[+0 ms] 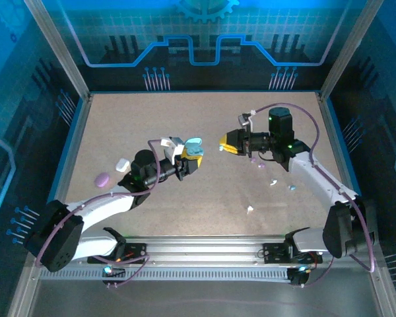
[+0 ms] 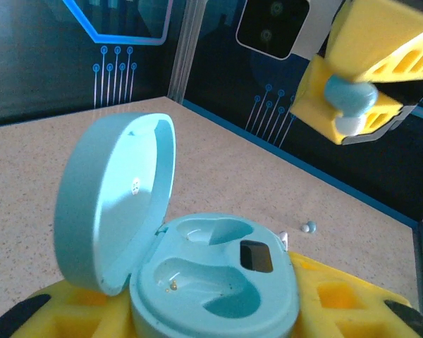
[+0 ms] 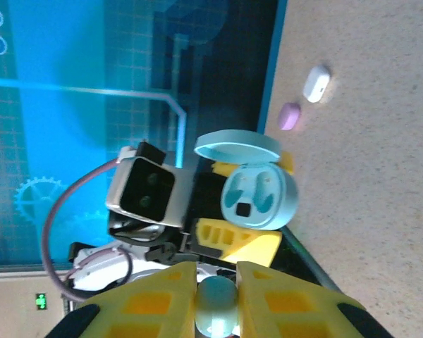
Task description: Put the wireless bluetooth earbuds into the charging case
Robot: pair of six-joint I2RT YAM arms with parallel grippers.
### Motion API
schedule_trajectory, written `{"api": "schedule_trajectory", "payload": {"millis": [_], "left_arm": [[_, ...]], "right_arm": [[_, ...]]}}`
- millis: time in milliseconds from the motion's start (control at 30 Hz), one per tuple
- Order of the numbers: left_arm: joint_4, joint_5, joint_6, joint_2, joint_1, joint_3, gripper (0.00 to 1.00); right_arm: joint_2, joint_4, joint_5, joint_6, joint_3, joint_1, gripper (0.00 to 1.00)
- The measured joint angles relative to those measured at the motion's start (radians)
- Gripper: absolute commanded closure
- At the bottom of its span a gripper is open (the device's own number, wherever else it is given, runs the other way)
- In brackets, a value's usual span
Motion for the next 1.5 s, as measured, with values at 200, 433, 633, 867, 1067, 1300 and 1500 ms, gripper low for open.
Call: {"api": "schedule_trajectory", "payload": {"millis": [200,433,633,867,1067,1300,1500], "left_arm": [[0.077,-0.003,0.025,0.051,-0.006,0.002,0.64],[0.141,-0.007,0.070,0.088,-0.037,0.008,0.64],[0.177,0.005,0.079,0.097,-0.043,0.026,0.63],[0.191,0.039,0.082,0.097,-0.050,0.046,0.63],[0.190,0.064,0.082,0.097,-0.050,0.061,0.64],[0.190,0.080,0.092,0.097,-0.050,0.065,0.63],[0.187,0.096,0.101,0.097,-0.050,0.074,0.63]], "right_arm": [[-0.003,0.072,-0.021,0.083,0.000,0.006,0.77],[-0.003,0.091,-0.021,0.125,0.001,0.021,0.77],[-0.002,-0.016,-0.003,0.032,0.055,0.029,0.77],[-0.003,-0.049,0.009,-0.005,0.063,0.032,0.77],[-0.003,-0.056,0.017,-0.008,0.063,0.039,0.77],[-0.003,-0.051,0.017,0.001,0.063,0.048,0.77],[-0.003,-0.055,0.025,0.000,0.068,0.066,0.77]]}}
